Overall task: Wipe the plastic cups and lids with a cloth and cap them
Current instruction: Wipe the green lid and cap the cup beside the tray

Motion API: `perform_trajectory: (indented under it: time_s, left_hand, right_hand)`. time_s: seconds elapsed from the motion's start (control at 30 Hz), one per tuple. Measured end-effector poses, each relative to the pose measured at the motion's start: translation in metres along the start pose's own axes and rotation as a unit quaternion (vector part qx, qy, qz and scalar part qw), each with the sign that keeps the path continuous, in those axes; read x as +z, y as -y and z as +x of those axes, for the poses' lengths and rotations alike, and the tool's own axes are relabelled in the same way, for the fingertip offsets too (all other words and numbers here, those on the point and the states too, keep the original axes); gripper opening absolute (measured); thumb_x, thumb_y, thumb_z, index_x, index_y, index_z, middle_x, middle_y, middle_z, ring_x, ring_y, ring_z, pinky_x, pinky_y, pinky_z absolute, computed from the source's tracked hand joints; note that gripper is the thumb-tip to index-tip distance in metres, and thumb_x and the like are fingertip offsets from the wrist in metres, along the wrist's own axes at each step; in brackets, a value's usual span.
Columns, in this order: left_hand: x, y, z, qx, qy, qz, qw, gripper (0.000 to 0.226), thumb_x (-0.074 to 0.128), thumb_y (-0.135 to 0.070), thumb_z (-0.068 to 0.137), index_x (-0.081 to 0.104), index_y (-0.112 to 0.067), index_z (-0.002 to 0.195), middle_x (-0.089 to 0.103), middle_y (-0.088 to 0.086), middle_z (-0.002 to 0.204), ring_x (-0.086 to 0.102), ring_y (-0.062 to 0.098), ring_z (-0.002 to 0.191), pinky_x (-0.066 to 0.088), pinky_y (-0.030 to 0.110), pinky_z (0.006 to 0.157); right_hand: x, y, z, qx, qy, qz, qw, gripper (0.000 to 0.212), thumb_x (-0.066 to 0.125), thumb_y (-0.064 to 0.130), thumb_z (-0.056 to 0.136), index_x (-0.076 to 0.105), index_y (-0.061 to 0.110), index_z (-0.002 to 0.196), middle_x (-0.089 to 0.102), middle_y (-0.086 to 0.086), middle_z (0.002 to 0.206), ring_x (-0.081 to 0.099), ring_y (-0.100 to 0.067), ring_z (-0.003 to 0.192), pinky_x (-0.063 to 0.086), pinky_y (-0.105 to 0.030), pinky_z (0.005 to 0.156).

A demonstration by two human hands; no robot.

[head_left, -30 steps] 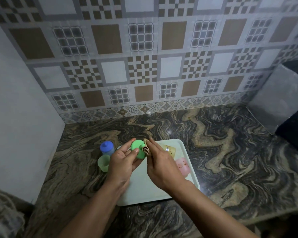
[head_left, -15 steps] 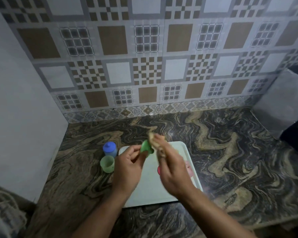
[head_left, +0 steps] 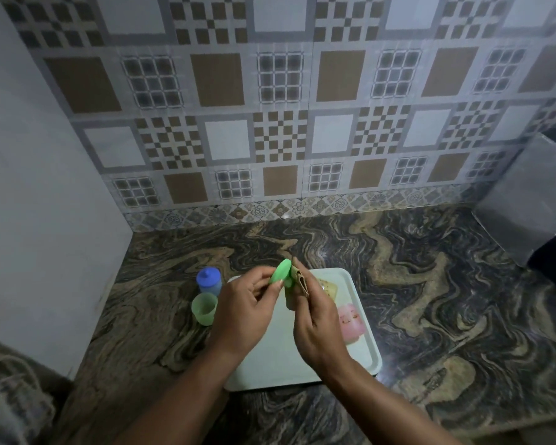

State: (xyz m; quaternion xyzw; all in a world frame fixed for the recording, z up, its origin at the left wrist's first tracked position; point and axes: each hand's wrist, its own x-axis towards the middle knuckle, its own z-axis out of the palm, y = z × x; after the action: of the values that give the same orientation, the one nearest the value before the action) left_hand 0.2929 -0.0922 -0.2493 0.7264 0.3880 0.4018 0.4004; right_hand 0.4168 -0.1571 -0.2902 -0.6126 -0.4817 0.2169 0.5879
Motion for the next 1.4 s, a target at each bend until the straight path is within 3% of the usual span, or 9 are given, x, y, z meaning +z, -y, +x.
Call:
perform_trajectory:
  time_s: [0.17, 0.23, 0.33, 0.5, 0.73, 0.97, 1.03, 1.17, 1.4]
  left_hand:
    - [-0.004, 0.007, 0.002, 0.01, 0.081, 0.005, 0.997, 0.013, 0.068, -0.021, 0.094, 0.073, -0.019, 0.106, 0.079, -0.007, 0.097, 0.075, 0.011, 0.095, 0.061, 0.044, 0.082]
    - [-0.005, 0.012, -0.007, -0.039, 0.093, -0.067, 0.993, 0.019, 0.069, -0.007, 0.093, 0.074, -0.017, 0.108, 0.079, -0.003, 0.101, 0.075, 0.014, 0.1, 0.061, 0.041, 0.088]
    - [-0.011, 0.012, -0.015, -0.107, 0.07, -0.235, 0.964, 0.025, 0.062, 0.007, 0.091, 0.071, -0.012, 0.104, 0.08, 0.005, 0.099, 0.075, 0.021, 0.098, 0.062, 0.033, 0.081]
    - [-0.004, 0.008, -0.006, -0.11, -0.029, -0.167, 0.979, 0.029, 0.069, -0.001, 0.091, 0.071, -0.021, 0.112, 0.079, -0.014, 0.091, 0.074, 0.005, 0.094, 0.057, 0.015, 0.074]
    - [0.0, 0.02, -0.011, 0.018, -0.027, -0.048, 0.998, 0.069, 0.066, -0.009, 0.09, 0.043, -0.042, 0.145, 0.046, -0.016, 0.154, 0.045, 0.008, 0.142, 0.046, 0.034, 0.11]
    - [-0.014, 0.016, -0.005, -0.043, 0.004, -0.098, 0.994, 0.056, 0.078, -0.013, 0.086, 0.06, -0.027, 0.137, 0.07, -0.005, 0.129, 0.067, 0.006, 0.117, 0.054, 0.024, 0.095]
    - [-0.018, 0.012, -0.001, -0.145, 0.002, -0.29, 0.946, 0.036, 0.07, -0.015, 0.088, 0.068, -0.018, 0.124, 0.075, 0.004, 0.118, 0.071, 0.018, 0.11, 0.059, 0.028, 0.087]
    - [-0.031, 0.019, -0.004, -0.318, 0.004, -0.566, 0.76, 0.039, 0.057, -0.023, 0.092, 0.064, -0.001, 0.123, 0.068, 0.021, 0.128, 0.064, 0.042, 0.119, 0.055, 0.046, 0.096]
    - [-0.026, 0.007, -0.004, -0.256, 0.026, -0.535, 0.805, 0.029, 0.061, -0.018, 0.087, 0.073, -0.005, 0.11, 0.074, 0.018, 0.116, 0.075, 0.024, 0.099, 0.063, 0.034, 0.08]
  right_hand:
    - [0.003, -0.001, -0.01, -0.178, -0.01, -0.062, 0.982, 0.041, 0.043, 0.002, 0.106, 0.061, 0.006, 0.143, 0.061, -0.009, 0.149, 0.052, -0.023, 0.147, 0.037, -0.032, 0.124]
    - [-0.003, -0.005, 0.009, -0.006, 0.008, 0.003, 1.0, 0.032, 0.043, 0.01, 0.107, 0.071, 0.013, 0.12, 0.074, -0.006, 0.116, 0.07, -0.018, 0.107, 0.055, -0.021, 0.09]
    - [-0.018, 0.0, 0.032, 0.361, 0.041, 0.149, 0.92, 0.025, 0.045, 0.018, 0.109, 0.069, 0.011, 0.104, 0.068, -0.011, 0.085, 0.062, -0.019, 0.07, 0.046, -0.022, 0.056]
    - [-0.018, 0.028, 0.025, 0.29, 0.045, 0.273, 0.916, 0.015, 0.059, 0.009, 0.105, 0.068, -0.002, 0.107, 0.066, 0.0, 0.061, 0.06, -0.007, 0.05, 0.043, -0.018, 0.043]
    - [0.004, 0.034, 0.012, 0.19, -0.006, 0.24, 0.952, 0.013, 0.069, -0.001, 0.097, 0.07, -0.005, 0.11, 0.069, -0.019, 0.083, 0.064, -0.026, 0.073, 0.054, -0.031, 0.062]
    - [-0.004, 0.038, 0.014, 0.31, 0.053, 0.406, 0.858, 0.024, 0.06, 0.002, 0.095, 0.074, 0.0, 0.114, 0.075, -0.027, 0.109, 0.075, -0.031, 0.095, 0.064, -0.04, 0.077]
    - [-0.013, 0.037, 0.019, 0.344, 0.059, 0.484, 0.802, 0.034, 0.06, 0.007, 0.091, 0.072, -0.005, 0.121, 0.075, -0.027, 0.112, 0.076, -0.034, 0.096, 0.065, -0.041, 0.078]
    - [-0.02, 0.033, 0.028, 0.111, -0.073, 0.191, 0.973, 0.022, 0.06, -0.008, 0.099, 0.075, 0.008, 0.104, 0.078, -0.009, 0.099, 0.073, -0.027, 0.097, 0.061, -0.044, 0.088]
    - [0.006, 0.03, 0.021, -0.279, 0.1, -0.236, 0.925, 0.047, 0.057, 0.004, 0.089, 0.065, 0.017, 0.134, 0.072, 0.004, 0.133, 0.07, -0.019, 0.116, 0.054, -0.045, 0.096]
